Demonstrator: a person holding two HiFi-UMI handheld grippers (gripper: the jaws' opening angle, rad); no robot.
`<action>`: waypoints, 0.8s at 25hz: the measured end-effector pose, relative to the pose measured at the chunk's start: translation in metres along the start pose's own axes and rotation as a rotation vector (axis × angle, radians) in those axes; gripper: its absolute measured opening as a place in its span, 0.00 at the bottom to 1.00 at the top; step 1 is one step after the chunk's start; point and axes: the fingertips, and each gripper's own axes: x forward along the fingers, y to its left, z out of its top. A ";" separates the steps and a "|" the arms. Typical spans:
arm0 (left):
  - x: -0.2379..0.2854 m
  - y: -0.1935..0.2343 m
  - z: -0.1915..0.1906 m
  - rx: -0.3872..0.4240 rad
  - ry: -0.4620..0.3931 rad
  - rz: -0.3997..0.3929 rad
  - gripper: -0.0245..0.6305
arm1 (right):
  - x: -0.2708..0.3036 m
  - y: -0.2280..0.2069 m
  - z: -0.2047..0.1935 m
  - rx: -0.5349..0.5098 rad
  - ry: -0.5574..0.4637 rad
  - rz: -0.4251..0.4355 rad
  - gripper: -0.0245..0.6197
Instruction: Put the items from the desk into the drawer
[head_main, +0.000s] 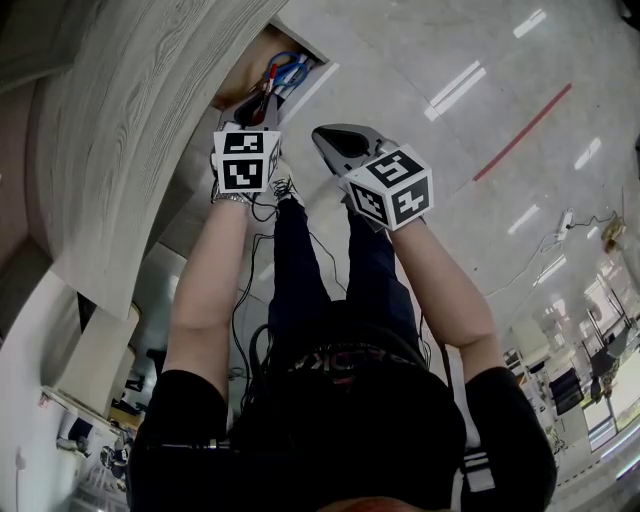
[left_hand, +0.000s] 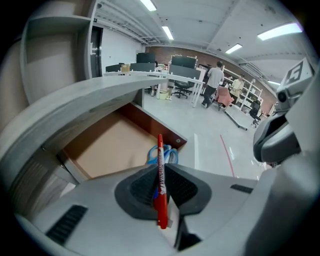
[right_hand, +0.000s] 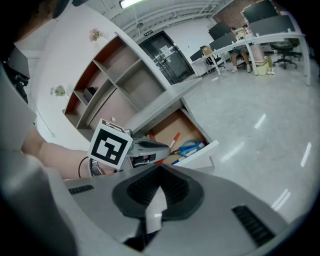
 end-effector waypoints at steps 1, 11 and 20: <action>-0.003 0.000 0.000 0.005 -0.004 0.006 0.11 | -0.001 0.002 0.000 -0.002 0.001 0.000 0.06; -0.007 0.002 0.004 0.023 -0.038 0.021 0.13 | 0.000 0.006 -0.001 -0.013 0.004 0.002 0.06; -0.032 -0.010 0.017 -0.026 -0.088 -0.017 0.05 | -0.006 0.010 0.010 -0.056 -0.008 0.012 0.06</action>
